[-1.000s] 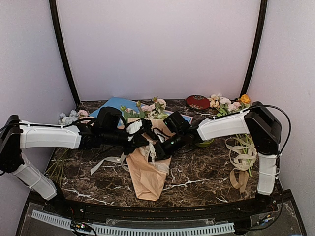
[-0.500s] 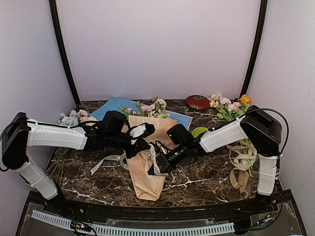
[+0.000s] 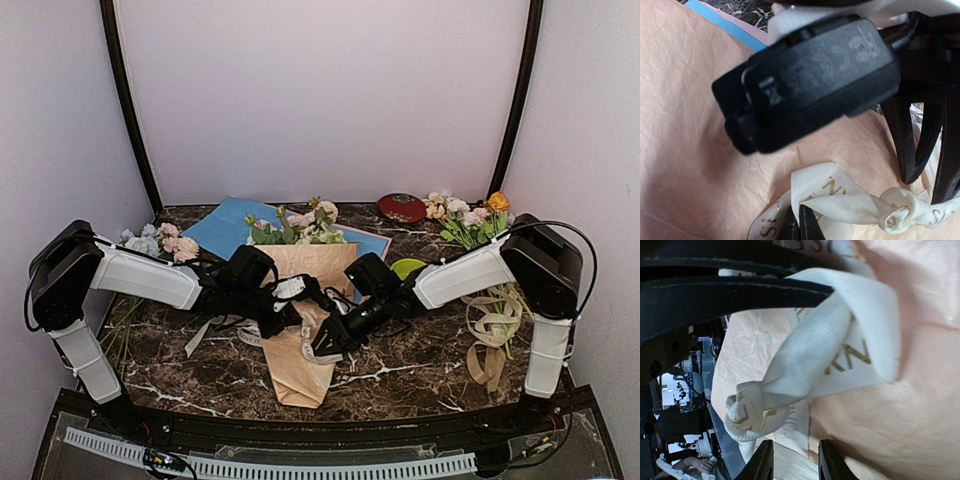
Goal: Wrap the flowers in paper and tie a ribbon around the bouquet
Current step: Cross the ribbon over the folded bouquet.
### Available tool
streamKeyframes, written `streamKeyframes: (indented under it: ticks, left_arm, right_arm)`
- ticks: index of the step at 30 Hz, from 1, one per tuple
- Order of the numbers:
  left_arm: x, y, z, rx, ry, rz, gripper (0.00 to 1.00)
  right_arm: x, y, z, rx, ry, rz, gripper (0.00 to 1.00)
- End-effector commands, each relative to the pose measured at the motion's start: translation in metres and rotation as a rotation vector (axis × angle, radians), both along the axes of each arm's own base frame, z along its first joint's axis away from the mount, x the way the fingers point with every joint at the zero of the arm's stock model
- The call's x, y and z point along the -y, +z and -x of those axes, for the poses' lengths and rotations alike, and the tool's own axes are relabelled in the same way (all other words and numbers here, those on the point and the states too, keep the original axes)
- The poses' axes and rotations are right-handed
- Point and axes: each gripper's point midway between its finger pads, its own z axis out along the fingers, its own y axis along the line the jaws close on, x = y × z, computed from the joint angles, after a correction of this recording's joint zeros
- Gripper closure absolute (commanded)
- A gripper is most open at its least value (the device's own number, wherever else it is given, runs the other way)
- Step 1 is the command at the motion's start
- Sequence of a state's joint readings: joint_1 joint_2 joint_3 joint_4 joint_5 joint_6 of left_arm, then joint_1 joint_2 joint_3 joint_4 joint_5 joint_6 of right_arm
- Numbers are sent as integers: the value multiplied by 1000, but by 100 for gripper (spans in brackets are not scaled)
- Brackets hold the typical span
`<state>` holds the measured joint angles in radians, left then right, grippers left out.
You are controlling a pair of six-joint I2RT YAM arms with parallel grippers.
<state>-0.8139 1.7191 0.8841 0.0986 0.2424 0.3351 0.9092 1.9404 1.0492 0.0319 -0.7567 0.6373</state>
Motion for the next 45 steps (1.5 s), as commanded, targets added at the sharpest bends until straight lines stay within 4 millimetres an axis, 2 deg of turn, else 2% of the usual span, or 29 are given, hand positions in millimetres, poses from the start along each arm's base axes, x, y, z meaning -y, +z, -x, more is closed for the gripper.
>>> streamKeyframes:
  ticks: [1, 5, 8, 9, 11, 15, 18, 24, 30, 34, 41, 45]
  left_arm:
    - [0, -2, -1, -13, 15, -15, 100]
    - [-1, -5, -1, -18, 16, -21, 100]
    - [0, -5, -1, -23, 17, -20, 100]
    - [0, -5, -1, -22, 18, -20, 100]
    - [0, -5, -2, -21, 20, -22, 100]
    - [1, -3, -2, -21, 19, -16, 100]
    - [2, -2, -1, -23, 15, -14, 100]
    - [1, -5, -1, -25, 18, -22, 100]
    - [0, -8, 0, -29, 16, -27, 100]
    - [1, -7, 0, -31, 12, -24, 100]
    - [0, -7, 0, -31, 11, -28, 100]
    - [0, -7, 1, -31, 9, -28, 100]
  right_arm:
    - [21, 8, -22, 92, -84, 80, 69]
    - [47, 14, -55, 197, -207, 213, 69]
    - [60, 18, -66, 254, -244, 317, 70]
    - [60, 25, -69, 293, -252, 340, 72]
    - [56, 40, -65, 381, -235, 367, 75]
    - [24, 76, -26, 498, -144, 221, 81]
    - [18, 68, 3, 472, -154, 152, 82]
    - [-3, 36, 30, 464, -148, 139, 81]
    - [-3, 15, 31, 545, -169, 251, 69]
    - [1, 6, 34, 613, -162, 315, 67]
    - [5, -17, 43, 594, -117, 369, 65]
    - [7, -18, 43, 595, -122, 380, 65]
